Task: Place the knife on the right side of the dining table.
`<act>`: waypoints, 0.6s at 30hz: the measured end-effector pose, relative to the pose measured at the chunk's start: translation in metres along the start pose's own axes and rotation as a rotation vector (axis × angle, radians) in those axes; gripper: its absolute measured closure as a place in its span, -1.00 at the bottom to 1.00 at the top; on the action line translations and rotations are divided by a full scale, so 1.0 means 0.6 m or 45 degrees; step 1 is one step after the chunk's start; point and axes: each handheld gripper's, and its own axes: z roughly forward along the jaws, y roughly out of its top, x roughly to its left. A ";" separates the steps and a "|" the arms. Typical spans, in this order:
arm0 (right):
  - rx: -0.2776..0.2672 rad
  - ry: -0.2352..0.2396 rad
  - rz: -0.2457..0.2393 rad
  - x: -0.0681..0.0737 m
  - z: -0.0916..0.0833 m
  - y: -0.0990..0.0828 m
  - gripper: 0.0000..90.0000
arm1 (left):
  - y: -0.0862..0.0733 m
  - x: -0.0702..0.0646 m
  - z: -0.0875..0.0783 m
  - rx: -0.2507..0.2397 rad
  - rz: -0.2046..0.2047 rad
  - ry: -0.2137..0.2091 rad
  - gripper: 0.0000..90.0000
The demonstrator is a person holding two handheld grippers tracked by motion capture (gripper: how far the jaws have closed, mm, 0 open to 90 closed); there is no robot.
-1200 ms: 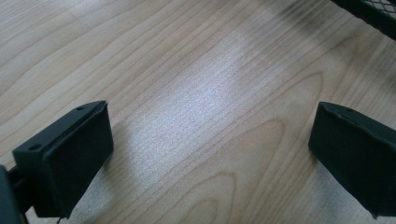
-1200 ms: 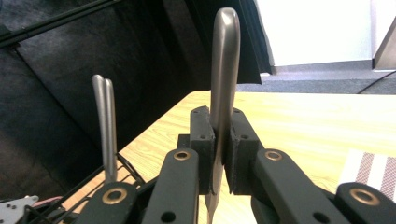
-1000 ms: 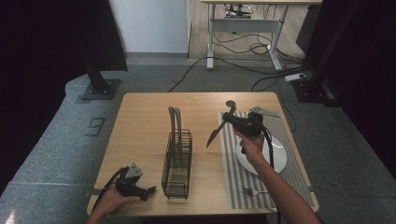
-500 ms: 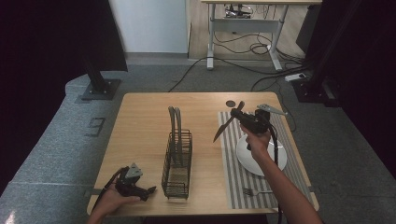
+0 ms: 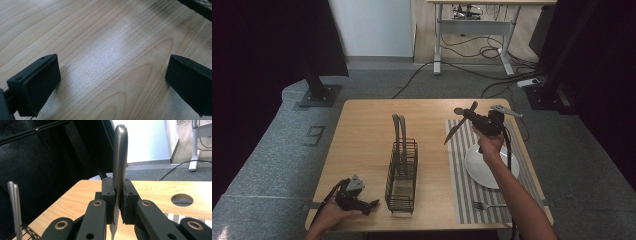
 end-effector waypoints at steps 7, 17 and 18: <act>-0.004 -0.012 0.008 -0.006 0.010 0.004 0.84 | 0.000 0.000 0.000 0.000 0.000 0.000 -1.00; -0.006 -0.045 0.013 -0.020 0.010 0.005 0.84 | 0.000 0.000 0.000 0.000 0.000 0.000 -1.00; -0.011 -0.054 0.011 -0.024 0.010 0.005 0.84 | 0.000 0.000 0.000 0.000 0.000 0.000 -1.00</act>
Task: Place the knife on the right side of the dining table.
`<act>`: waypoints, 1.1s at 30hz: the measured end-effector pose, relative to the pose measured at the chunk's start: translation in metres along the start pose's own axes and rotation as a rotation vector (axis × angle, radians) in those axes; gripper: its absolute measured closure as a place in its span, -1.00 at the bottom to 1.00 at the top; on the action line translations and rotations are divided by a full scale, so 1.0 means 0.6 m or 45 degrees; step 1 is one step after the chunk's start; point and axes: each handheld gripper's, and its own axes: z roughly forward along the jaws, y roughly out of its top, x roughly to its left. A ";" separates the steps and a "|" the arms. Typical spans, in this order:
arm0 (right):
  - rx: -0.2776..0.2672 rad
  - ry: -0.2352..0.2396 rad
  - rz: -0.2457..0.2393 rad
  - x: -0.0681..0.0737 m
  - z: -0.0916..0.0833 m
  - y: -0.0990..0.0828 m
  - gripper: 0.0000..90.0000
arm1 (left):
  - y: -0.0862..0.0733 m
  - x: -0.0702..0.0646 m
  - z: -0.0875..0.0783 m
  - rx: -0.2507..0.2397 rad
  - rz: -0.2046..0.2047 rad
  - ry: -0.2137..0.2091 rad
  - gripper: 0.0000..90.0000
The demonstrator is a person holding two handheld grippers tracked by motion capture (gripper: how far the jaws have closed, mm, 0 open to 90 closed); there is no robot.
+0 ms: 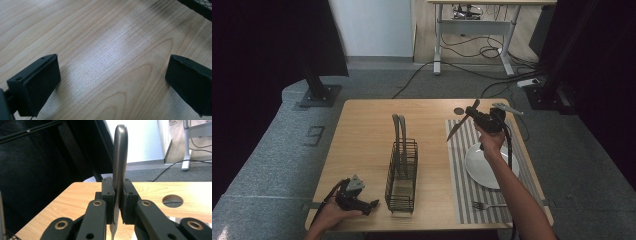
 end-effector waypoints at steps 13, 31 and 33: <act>-0.011 -0.075 0.022 -0.033 0.003 0.001 0.84 | 0.000 0.000 0.000 0.000 0.000 0.000 -1.00; -0.029 -0.167 0.069 -0.075 0.023 -0.012 0.84 | 0.000 0.000 0.000 0.000 0.000 0.000 -1.00; -0.035 -0.170 0.084 -0.080 0.023 -0.013 0.84 | 0.000 0.000 0.000 0.000 0.000 0.000 -1.00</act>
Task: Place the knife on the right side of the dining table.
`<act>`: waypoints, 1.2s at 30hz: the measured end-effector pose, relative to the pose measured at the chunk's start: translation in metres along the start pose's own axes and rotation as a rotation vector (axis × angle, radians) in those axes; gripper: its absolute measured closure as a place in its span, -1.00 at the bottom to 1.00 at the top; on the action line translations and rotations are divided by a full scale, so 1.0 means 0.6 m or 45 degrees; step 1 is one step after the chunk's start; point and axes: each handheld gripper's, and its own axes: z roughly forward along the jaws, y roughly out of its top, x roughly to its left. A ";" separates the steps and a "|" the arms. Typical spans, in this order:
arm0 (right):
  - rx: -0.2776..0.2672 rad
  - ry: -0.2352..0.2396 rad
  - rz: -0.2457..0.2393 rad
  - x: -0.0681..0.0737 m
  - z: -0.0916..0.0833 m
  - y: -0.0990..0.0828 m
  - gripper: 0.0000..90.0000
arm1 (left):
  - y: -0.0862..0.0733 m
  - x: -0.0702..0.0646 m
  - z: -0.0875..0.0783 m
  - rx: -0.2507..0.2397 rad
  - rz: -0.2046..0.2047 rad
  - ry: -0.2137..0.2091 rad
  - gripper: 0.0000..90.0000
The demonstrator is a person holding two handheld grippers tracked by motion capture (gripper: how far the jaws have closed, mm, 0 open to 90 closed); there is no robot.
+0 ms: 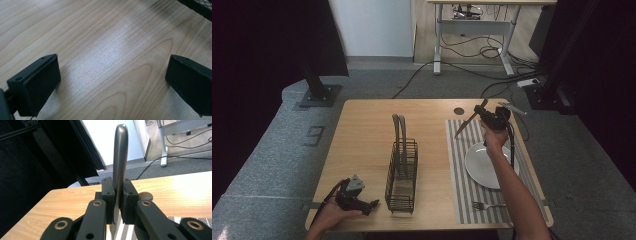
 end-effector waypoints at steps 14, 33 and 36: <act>0.018 -0.049 0.015 -0.017 -0.005 0.001 0.81 | 0.000 0.000 0.000 0.000 0.000 0.000 -1.00; 0.085 -0.147 -0.032 -0.037 -0.013 0.003 0.71 | 0.000 0.000 0.000 0.000 0.000 0.000 -1.00; 0.091 -0.155 -0.027 -0.041 -0.013 0.002 0.70 | 0.000 0.000 0.000 0.000 0.000 0.000 -1.00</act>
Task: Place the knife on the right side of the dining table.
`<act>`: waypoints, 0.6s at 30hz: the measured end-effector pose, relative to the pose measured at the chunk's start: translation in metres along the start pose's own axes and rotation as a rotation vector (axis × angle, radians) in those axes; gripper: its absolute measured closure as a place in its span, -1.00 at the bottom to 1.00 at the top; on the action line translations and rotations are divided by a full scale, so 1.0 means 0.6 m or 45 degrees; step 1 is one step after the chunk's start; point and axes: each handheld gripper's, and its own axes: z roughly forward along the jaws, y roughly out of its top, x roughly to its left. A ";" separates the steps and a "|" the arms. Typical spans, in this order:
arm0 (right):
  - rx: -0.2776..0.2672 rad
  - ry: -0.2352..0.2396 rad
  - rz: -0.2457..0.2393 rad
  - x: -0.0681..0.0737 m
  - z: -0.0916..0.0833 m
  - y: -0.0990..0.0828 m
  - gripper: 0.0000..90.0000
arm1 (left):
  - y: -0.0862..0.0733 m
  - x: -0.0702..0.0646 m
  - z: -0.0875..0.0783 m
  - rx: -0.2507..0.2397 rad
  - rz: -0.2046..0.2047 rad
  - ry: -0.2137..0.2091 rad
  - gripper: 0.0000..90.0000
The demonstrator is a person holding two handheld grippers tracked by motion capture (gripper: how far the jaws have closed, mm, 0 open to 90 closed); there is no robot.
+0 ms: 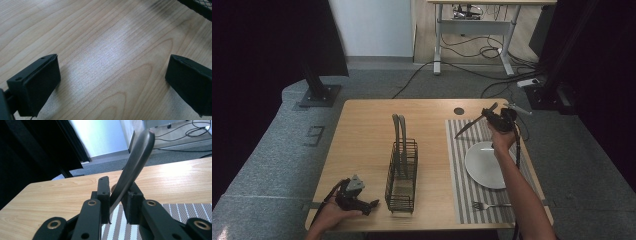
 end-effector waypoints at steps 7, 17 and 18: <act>0.009 -0.016 -0.003 -0.010 -0.001 -0.002 0.67 | 0.000 0.000 0.000 0.000 0.000 0.000 -1.00; 0.025 -0.029 0.068 -0.041 -0.003 -0.014 0.61 | 0.000 0.000 0.000 0.000 0.000 0.000 -1.00; 0.027 -0.028 0.075 -0.044 -0.003 -0.015 0.61 | 0.000 0.000 0.000 0.000 0.000 0.000 -1.00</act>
